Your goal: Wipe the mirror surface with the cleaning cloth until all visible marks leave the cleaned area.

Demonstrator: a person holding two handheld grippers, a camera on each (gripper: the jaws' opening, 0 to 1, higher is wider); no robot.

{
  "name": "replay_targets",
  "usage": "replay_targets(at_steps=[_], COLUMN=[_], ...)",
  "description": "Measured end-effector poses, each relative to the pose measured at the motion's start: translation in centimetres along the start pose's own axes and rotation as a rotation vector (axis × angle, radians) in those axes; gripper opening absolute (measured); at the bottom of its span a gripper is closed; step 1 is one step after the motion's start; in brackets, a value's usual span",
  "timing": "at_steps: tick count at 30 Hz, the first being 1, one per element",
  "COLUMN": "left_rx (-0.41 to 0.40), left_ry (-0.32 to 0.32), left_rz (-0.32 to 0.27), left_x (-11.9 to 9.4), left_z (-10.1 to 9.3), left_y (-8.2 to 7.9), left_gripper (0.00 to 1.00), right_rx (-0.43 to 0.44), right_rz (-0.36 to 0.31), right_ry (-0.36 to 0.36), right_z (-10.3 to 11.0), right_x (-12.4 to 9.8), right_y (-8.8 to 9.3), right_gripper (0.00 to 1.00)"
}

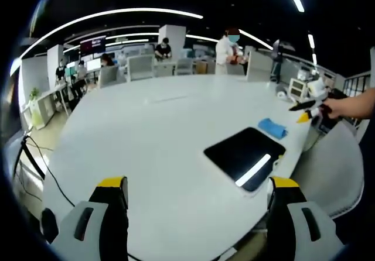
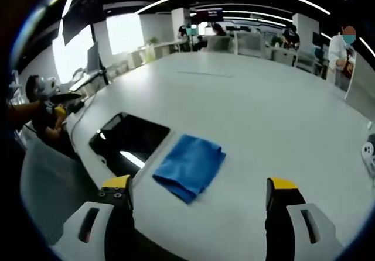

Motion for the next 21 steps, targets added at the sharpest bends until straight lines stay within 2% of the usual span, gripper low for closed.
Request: replay_targets(at_steps=[4,8,12,17,21], left_rx=[0.005,0.007,0.007,0.021,0.013], left_ry=[0.017,0.017,0.018,0.032,0.007], left_rz=[0.009,0.026,0.021,0.031,0.021], left_x=[-0.1,0.2,-0.1,-0.1,0.0], left_z=[-0.1,0.6,0.8,0.8,1.3], left_y=[0.0,0.4,-0.3,-0.2,0.0], left_gripper=[0.99,0.99,0.99,0.99,0.99], right_rx=[0.0,0.013,0.034,0.032,0.047], right_rz=[-0.005,-0.002,-0.004,-0.005,0.003], right_ry=[0.009,0.024,0.024,0.032,0.034], right_z=[0.0,-0.5,-0.6,-0.5,-0.8], right_x=[-0.3,-0.1,-0.1,-0.3,0.2], right_y=[-0.3,0.0,-0.2,-0.3,0.5], right_gripper=[0.94,0.94,0.94,0.94,0.94])
Point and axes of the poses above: the point that each gripper's makers call its tool centre point, and the gripper's own axes: x roughly forward along the fingers, z roughly to its left, y roughly out of its underside, the point moved 6 cm from there along -x, roughly backward along the fingers, and after that the axes turned 7 degrees about -z, right-handed, at the moved point
